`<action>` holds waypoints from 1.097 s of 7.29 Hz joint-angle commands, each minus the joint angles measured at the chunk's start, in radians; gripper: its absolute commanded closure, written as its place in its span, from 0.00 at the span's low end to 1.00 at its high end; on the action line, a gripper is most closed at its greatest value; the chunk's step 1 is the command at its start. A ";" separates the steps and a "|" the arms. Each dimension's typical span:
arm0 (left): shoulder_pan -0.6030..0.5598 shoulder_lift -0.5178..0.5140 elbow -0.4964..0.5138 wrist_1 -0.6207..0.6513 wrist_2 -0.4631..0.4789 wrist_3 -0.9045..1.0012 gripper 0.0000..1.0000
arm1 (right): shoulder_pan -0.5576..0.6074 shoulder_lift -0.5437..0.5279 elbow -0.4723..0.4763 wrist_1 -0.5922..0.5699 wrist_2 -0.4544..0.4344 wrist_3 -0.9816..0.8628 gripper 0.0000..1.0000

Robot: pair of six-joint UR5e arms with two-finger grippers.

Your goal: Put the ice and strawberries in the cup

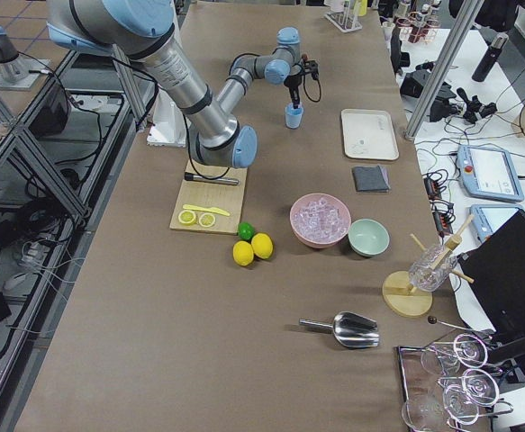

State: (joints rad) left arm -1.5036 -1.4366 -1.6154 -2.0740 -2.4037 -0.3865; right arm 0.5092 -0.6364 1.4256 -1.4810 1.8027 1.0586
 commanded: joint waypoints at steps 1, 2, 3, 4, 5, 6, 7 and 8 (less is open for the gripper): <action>0.000 0.001 0.000 0.000 0.000 0.000 0.02 | 0.000 -0.012 0.007 0.001 0.001 -0.002 0.42; 0.000 0.001 0.006 -0.001 0.000 0.001 0.02 | 0.000 -0.017 0.015 0.002 0.001 0.004 0.37; 0.000 0.001 0.008 0.000 0.000 0.003 0.02 | 0.000 -0.014 0.016 0.002 0.001 0.006 0.33; 0.000 0.001 0.008 0.000 0.000 0.003 0.02 | 0.015 -0.017 0.048 -0.004 0.009 -0.002 0.33; 0.000 0.002 0.005 -0.001 0.000 0.002 0.02 | 0.081 -0.016 0.073 -0.021 0.045 -0.009 0.33; 0.000 0.002 0.002 -0.001 0.000 0.002 0.02 | 0.180 -0.029 0.073 -0.025 0.157 -0.062 0.32; 0.000 0.005 0.000 -0.001 -0.002 0.002 0.02 | 0.289 -0.096 0.099 -0.025 0.261 -0.200 0.32; 0.002 0.007 0.000 -0.001 -0.005 0.000 0.02 | 0.404 -0.149 0.098 -0.031 0.355 -0.321 0.32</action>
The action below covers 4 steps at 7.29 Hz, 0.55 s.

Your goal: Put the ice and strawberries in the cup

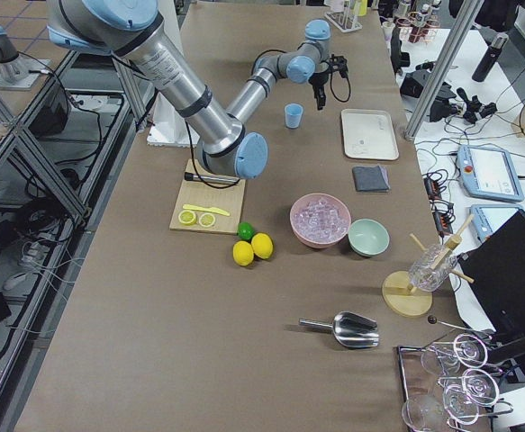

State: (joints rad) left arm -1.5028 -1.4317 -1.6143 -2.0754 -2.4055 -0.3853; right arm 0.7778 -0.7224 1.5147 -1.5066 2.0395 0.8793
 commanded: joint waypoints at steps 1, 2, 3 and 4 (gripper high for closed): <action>0.010 0.002 -0.001 -0.002 -0.001 0.002 0.02 | 0.232 -0.116 0.007 -0.030 0.170 -0.271 0.32; 0.028 0.002 -0.003 -0.015 0.000 0.002 0.02 | 0.332 -0.183 0.012 -0.061 0.230 -0.413 0.32; 0.038 0.001 -0.004 -0.031 0.002 0.000 0.02 | 0.410 -0.240 0.010 -0.066 0.263 -0.528 0.31; 0.042 0.001 -0.004 -0.046 0.003 0.003 0.02 | 0.472 -0.294 0.010 -0.066 0.303 -0.607 0.21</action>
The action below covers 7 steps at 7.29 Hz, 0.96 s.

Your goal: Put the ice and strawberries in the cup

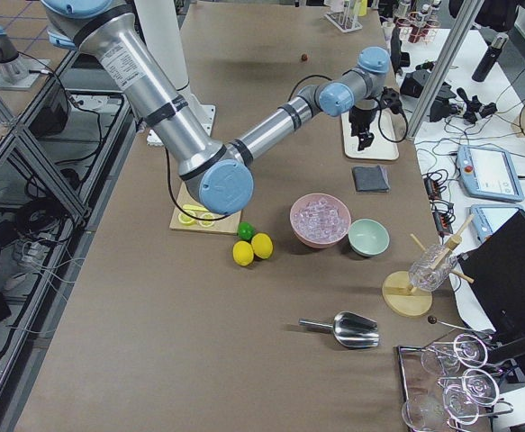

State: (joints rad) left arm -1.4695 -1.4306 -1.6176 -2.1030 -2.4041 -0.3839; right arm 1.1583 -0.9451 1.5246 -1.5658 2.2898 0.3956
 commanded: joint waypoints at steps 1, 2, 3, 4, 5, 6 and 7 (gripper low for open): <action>0.029 0.007 0.007 -0.076 0.003 0.002 0.02 | 0.148 -0.117 0.006 -0.007 0.074 -0.171 0.17; 0.052 0.006 0.024 -0.125 0.002 -0.006 0.02 | 0.188 -0.163 0.008 -0.007 0.095 -0.216 0.02; 0.060 -0.007 0.019 -0.130 0.003 -0.097 0.02 | 0.207 -0.196 0.005 -0.010 0.102 -0.275 0.01; 0.086 -0.017 -0.001 -0.130 0.005 -0.171 0.02 | 0.225 -0.240 0.009 -0.008 0.099 -0.317 0.01; 0.109 -0.016 -0.013 -0.132 0.019 -0.173 0.02 | 0.242 -0.306 0.020 0.001 0.094 -0.384 0.01; 0.118 -0.017 -0.024 -0.132 0.025 -0.188 0.02 | 0.259 -0.370 0.057 0.003 0.086 -0.402 0.01; 0.155 -0.040 -0.025 -0.132 0.025 -0.219 0.03 | 0.259 -0.456 0.119 0.007 0.080 -0.412 0.01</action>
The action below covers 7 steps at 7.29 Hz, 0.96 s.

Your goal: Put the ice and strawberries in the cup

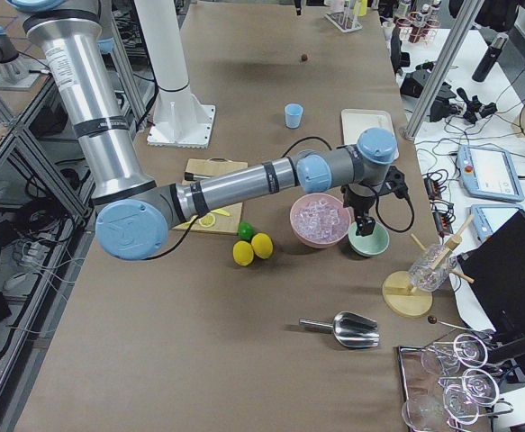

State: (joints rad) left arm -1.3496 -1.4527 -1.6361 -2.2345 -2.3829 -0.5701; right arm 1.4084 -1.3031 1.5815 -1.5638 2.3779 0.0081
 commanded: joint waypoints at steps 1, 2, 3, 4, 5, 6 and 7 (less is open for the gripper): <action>0.090 -0.072 -0.005 0.001 0.023 -0.116 0.03 | 0.011 -0.170 0.121 0.016 -0.008 -0.036 0.01; 0.168 -0.115 -0.001 0.007 0.124 -0.146 0.03 | 0.012 -0.191 0.143 0.016 -0.009 -0.036 0.01; 0.223 -0.147 0.022 0.010 0.152 -0.149 0.03 | 0.012 -0.193 0.141 0.018 -0.014 -0.037 0.01; 0.248 -0.200 0.068 0.003 0.154 -0.201 0.03 | 0.014 -0.193 0.141 0.016 -0.017 -0.042 0.01; 0.300 -0.251 0.118 0.000 0.163 -0.238 0.03 | 0.015 -0.191 0.144 0.016 -0.017 -0.042 0.01; 0.312 -0.256 0.136 -0.005 0.181 -0.238 0.03 | 0.015 -0.186 0.144 0.016 -0.017 -0.040 0.01; 0.314 -0.247 0.148 -0.008 0.186 -0.232 0.03 | 0.015 -0.185 0.147 0.016 -0.016 -0.040 0.01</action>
State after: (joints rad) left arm -1.0488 -1.6966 -1.5110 -2.2382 -2.2080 -0.8003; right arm 1.4231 -1.4906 1.7259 -1.5477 2.3613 -0.0325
